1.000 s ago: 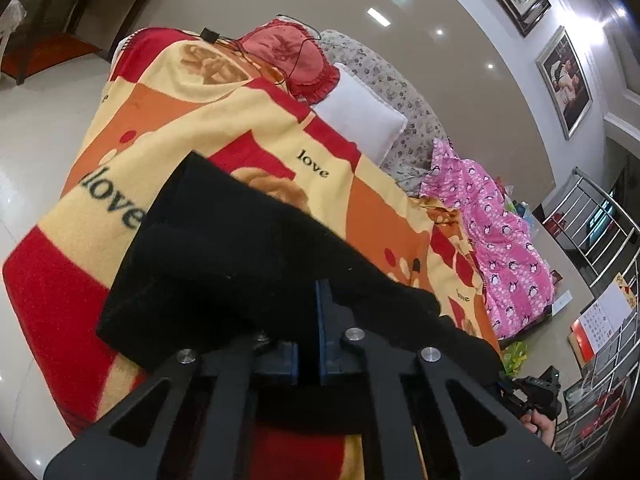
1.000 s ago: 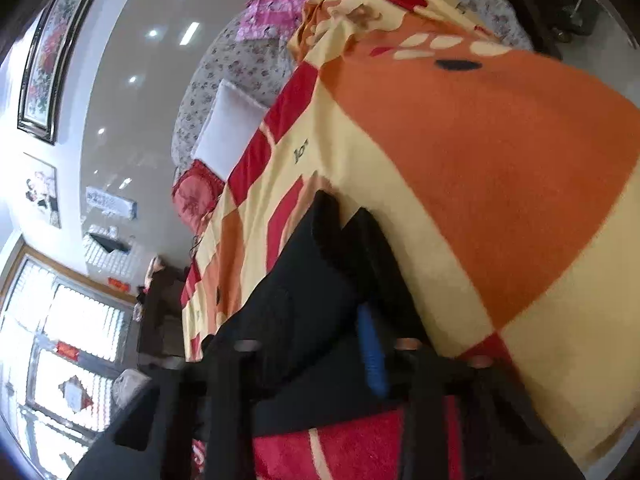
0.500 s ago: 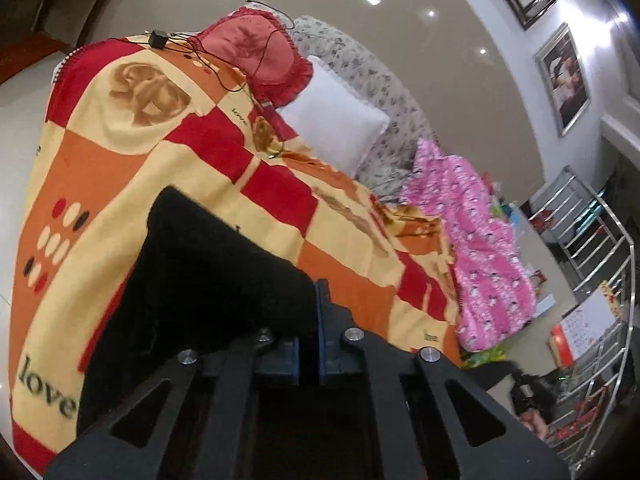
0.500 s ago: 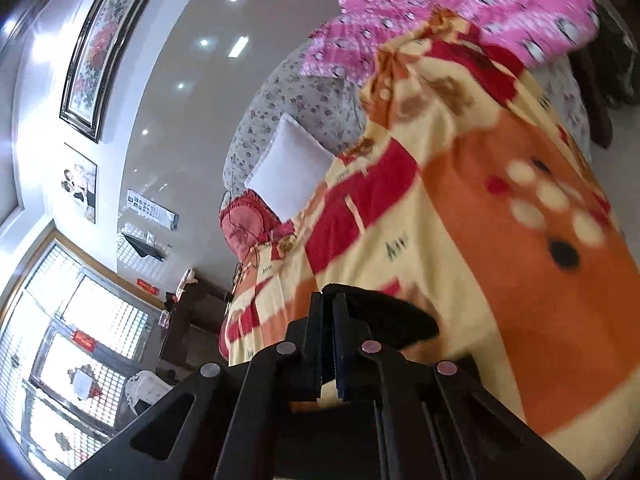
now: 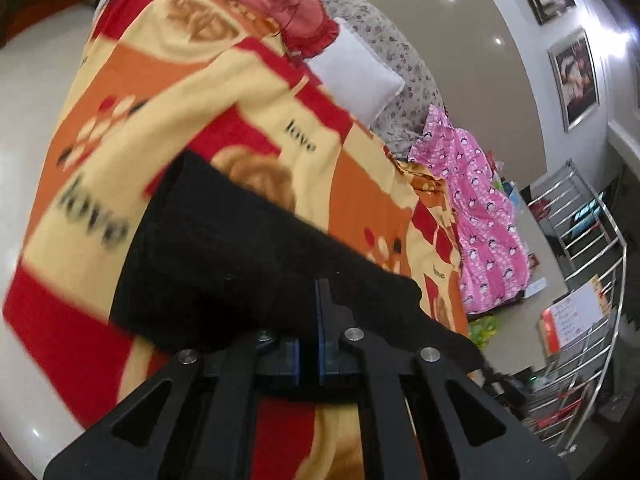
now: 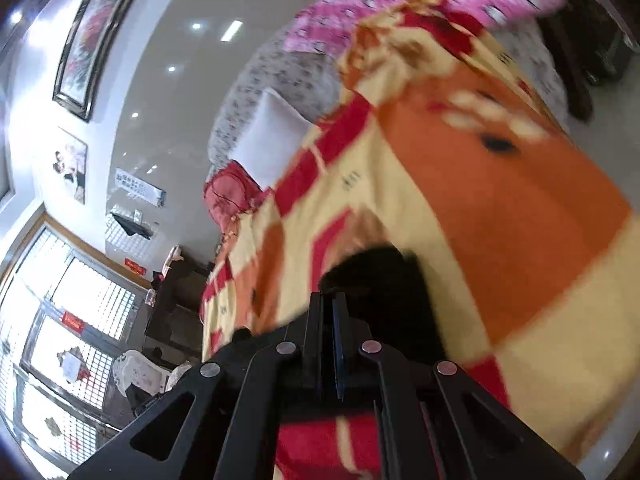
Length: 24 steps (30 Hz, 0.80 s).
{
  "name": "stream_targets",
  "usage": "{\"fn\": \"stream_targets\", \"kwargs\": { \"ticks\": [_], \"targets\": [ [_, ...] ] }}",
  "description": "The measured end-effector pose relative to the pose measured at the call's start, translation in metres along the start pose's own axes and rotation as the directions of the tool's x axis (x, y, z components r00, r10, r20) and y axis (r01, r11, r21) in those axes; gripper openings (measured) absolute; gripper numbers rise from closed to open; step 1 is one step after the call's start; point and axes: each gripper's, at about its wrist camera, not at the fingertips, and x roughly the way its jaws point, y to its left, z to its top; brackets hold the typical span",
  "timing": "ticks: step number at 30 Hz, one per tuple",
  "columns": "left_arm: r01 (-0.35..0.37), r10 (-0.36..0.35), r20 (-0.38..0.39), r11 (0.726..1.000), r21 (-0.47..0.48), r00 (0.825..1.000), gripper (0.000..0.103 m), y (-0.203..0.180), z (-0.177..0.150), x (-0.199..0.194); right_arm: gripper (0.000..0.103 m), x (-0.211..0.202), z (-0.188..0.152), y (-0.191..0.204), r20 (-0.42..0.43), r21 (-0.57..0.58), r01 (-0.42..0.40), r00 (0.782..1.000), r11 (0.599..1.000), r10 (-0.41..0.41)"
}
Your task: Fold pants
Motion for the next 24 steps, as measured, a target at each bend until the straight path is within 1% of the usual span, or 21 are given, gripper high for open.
{"fn": "stream_targets", "kwargs": {
  "ticks": [3, 5, 8, 11, 13, 16, 21, 24],
  "targets": [
    [0.034, -0.033, 0.011, 0.998, -0.044, 0.999, 0.003, 0.007, -0.012, -0.004, 0.003, -0.005, -0.013, -0.017, -0.011, 0.031, 0.001, 1.000, 1.000, -0.001],
    [0.028, -0.028, 0.008, 0.998, -0.054, 1.000, 0.003, 0.011, -0.016, -0.001, 0.003, -0.006, -0.018, -0.024, -0.018, 0.046, 0.007, 1.000, 0.999, -0.007],
    [0.003, -0.004, -0.016, 0.995, -0.097, 1.000, 0.003, 0.027, -0.022, 0.010, 0.003, -0.003, -0.022, -0.030, -0.034, 0.053, 0.028, 0.999, 0.998, -0.026],
    [0.014, -0.015, -0.006, 0.993, -0.116, 1.000, 0.003, 0.035, -0.028, 0.013, 0.003, 0.004, -0.026, -0.038, -0.060, 0.054, 0.074, 0.996, 0.996, -0.071],
    [0.012, -0.011, 0.002, 0.994, -0.107, 1.000, 0.003, 0.034, -0.030, 0.012, 0.003, 0.004, -0.028, -0.042, -0.054, 0.058, 0.066, 0.997, 0.996, -0.063],
    [0.004, -0.003, 0.007, 0.996, -0.091, 1.000, 0.003, 0.032, -0.029, 0.012, 0.003, 0.004, -0.028, -0.038, -0.049, 0.023, 0.085, 0.995, 0.996, -0.084],
    [-0.017, 0.018, 0.033, 1.000, -0.021, 0.999, 0.006, 0.028, -0.031, 0.011, 0.003, 0.005, -0.029, -0.036, -0.041, 0.007, 0.093, 0.995, 0.996, -0.092],
    [-0.039, 0.038, 0.064, 0.999, 0.013, 0.997, 0.008, 0.026, -0.034, 0.004, 0.002, 0.006, -0.028, -0.033, -0.040, -0.005, 0.105, 0.994, 0.994, -0.105]
  ]
}}
